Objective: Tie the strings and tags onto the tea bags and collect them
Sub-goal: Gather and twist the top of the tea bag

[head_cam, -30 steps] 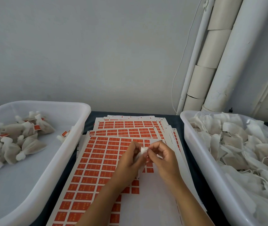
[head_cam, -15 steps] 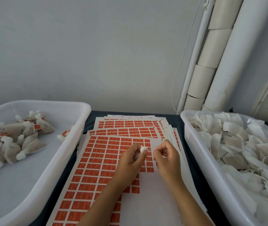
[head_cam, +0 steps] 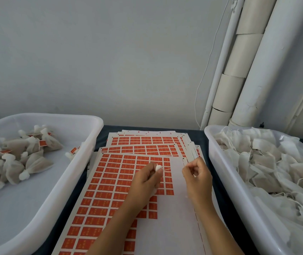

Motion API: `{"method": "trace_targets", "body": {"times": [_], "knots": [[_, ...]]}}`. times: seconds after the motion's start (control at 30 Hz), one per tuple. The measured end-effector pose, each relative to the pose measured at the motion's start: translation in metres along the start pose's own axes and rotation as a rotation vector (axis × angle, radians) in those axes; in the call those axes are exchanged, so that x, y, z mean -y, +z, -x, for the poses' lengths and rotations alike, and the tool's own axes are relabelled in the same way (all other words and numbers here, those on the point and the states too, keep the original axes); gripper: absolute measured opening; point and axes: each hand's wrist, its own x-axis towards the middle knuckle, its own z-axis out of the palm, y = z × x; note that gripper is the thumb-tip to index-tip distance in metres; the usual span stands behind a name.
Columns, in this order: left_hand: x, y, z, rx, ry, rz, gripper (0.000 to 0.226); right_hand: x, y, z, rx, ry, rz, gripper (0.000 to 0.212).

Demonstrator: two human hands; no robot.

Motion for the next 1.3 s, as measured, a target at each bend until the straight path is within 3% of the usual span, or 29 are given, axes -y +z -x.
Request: {"method": "trace_targets", "body": {"times": [0.1, 0.27, 0.43, 0.5, 0.67, 0.83, 1.03, 1.3], "knots": [[0.0, -0.003, -0.001, 0.009, -0.008, 0.029, 0.025, 0.003, 0.0, 0.0, 0.111, -0.053, 0.077, 0.019], [-0.002, -0.006, -0.002, 0.038, 0.028, 0.022, 0.026, 0.009, 0.004, 0.008, 0.29, -0.21, 0.202, 0.039], [0.002, -0.006, -0.001, 0.069, 0.039, 0.006, 0.024, 0.01, 0.012, 0.014, 0.443, -0.229, 0.269, 0.017], [0.002, -0.007, -0.002, 0.085, 0.031, 0.006, 0.023, 0.008, 0.012, 0.013, 0.425, -0.216, 0.239, 0.008], [0.001, -0.005, -0.002, 0.114, 0.049, -0.05, 0.023, 0.009, 0.009, 0.012, 0.409, -0.254, 0.193, 0.008], [0.002, -0.006, 0.0, 0.101, 0.097, -0.146, 0.003, 0.011, 0.008, 0.011, 0.388, -0.32, 0.268, 0.014], [0.001, -0.005, -0.002, 0.09, 0.155, -0.282, 0.015, 0.014, 0.007, 0.012, 0.326, -0.324, 0.321, 0.022], [-0.006, -0.004, 0.0, 0.133, 0.142, -0.088, 0.032, 0.017, 0.006, 0.01, 0.228, -0.262, 0.286, 0.028]]}}
